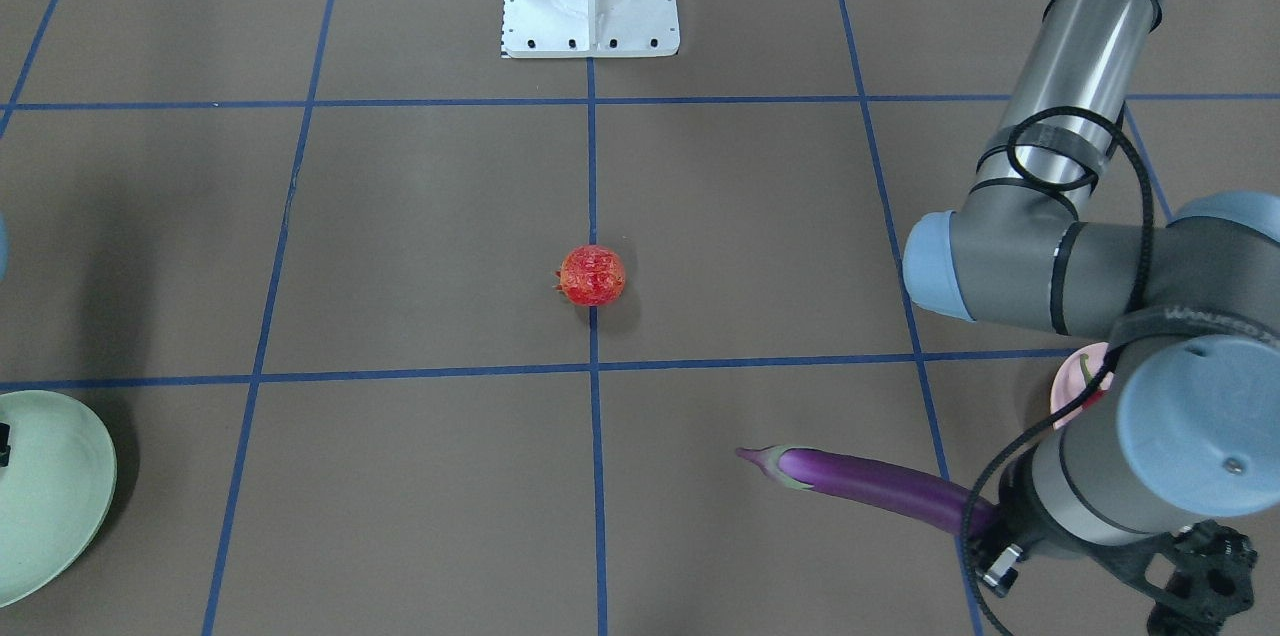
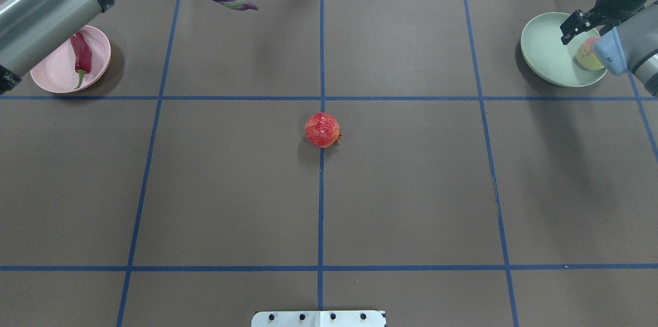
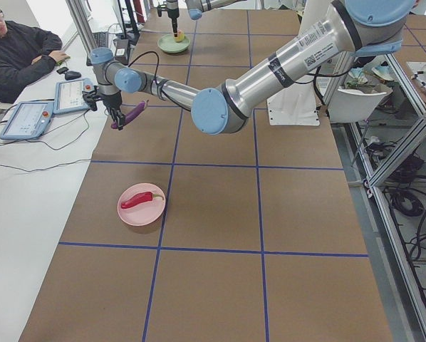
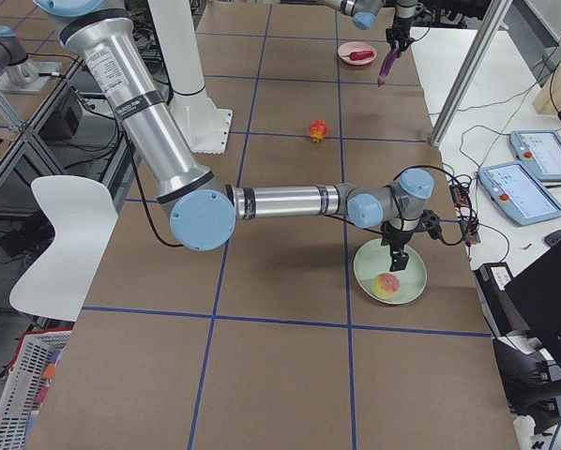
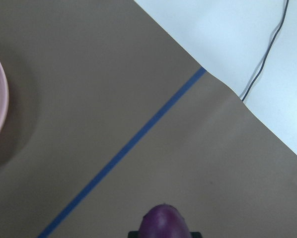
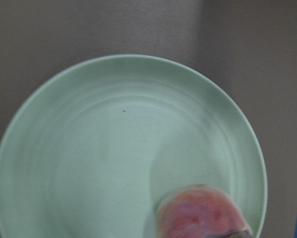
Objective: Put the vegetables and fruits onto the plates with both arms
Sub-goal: 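Lower eggplant onto pink plate while right gripper returns toward pomegranate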
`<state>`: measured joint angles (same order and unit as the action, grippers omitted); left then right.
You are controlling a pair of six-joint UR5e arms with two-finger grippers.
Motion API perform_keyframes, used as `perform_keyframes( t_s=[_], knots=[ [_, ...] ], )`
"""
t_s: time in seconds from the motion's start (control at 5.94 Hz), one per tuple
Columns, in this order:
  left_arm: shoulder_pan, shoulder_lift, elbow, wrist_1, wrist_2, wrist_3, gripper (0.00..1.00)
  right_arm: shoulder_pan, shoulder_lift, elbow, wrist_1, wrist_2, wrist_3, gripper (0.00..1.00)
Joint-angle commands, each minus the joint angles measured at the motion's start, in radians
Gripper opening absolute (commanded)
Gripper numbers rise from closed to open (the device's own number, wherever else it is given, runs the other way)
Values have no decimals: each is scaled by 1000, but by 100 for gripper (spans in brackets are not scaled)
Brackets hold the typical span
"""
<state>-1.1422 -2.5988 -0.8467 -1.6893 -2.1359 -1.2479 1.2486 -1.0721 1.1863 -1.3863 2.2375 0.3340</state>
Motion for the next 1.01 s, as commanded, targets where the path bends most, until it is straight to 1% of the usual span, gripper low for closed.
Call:
perform_keyframes(
  t_s=[0.0,0.17,0.34,0.51,0.84],
  knots=[
    [-66,54,1,22,-57,335,0,-26,3,183,-127,86,182,100],
    [-97,110,1,22,-71,537,0,-91,3,247,-123,102,353,100],
    [-120,144,1,22,-71,683,0,-165,26,294,-120,84,537,100],
    [-148,198,1,19,-70,825,0,-229,47,330,-120,48,638,100],
    [-156,255,3,11,-64,919,0,-337,110,349,-122,-28,782,100]
  ],
)
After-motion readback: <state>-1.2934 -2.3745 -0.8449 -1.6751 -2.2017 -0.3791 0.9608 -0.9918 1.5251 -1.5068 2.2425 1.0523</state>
